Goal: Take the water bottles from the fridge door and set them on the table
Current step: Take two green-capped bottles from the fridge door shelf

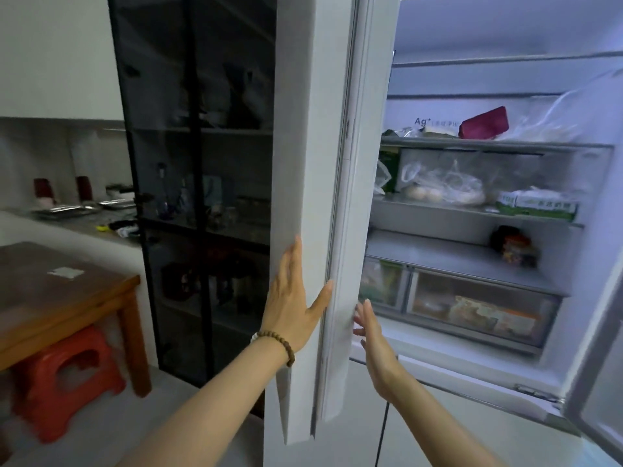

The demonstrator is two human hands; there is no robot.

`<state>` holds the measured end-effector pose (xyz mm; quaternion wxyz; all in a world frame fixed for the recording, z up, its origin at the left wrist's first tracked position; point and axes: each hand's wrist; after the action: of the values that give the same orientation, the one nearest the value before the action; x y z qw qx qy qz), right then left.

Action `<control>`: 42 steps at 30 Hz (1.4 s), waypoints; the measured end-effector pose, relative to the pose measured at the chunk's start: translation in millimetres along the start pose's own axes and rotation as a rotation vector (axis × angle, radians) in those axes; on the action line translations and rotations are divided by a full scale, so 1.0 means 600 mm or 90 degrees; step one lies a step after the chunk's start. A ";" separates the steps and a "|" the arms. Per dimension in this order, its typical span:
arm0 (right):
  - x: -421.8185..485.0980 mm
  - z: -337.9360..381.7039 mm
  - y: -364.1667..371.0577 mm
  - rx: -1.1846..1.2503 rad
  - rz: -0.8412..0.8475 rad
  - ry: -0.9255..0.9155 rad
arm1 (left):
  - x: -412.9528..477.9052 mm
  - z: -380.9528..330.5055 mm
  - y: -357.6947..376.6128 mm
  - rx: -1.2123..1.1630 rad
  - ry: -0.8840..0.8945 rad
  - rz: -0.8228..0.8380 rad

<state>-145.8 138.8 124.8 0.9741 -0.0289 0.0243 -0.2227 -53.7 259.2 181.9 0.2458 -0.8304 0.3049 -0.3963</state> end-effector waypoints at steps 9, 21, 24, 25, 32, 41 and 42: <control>-0.002 0.072 0.084 -0.220 0.122 -0.008 | -0.007 0.035 -0.104 -0.088 -0.121 -0.103; 0.112 0.184 0.236 -0.350 0.137 -0.233 | 0.016 0.153 -0.258 -0.090 -0.264 -0.096; 0.131 0.180 0.263 -0.399 0.149 -0.248 | 0.022 0.189 -0.286 -0.086 -0.274 -0.085; 0.140 0.177 0.268 -0.410 0.157 -0.253 | 0.022 0.201 -0.296 -0.093 -0.270 -0.082; 0.187 0.177 0.304 -0.482 0.152 -0.249 | 0.023 0.261 -0.360 -0.132 -0.260 -0.063; 0.170 0.197 0.322 -0.475 0.175 -0.236 | 0.016 0.257 -0.376 -0.163 -0.193 -0.097; 0.162 0.199 0.309 -0.482 0.170 -0.231 | 0.014 0.242 -0.372 -0.152 -0.149 -0.138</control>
<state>29.1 268.9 228.0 0.9036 -0.4190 -0.0641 -0.0615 137.3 431.9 249.1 0.1349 -0.9221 0.2278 -0.2822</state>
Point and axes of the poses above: each hand's wrist, its own x-axis towards the middle knuckle, its own y-axis out of the palm, z = x × y, and after that the axes turned 14 degrees about z, right-handed
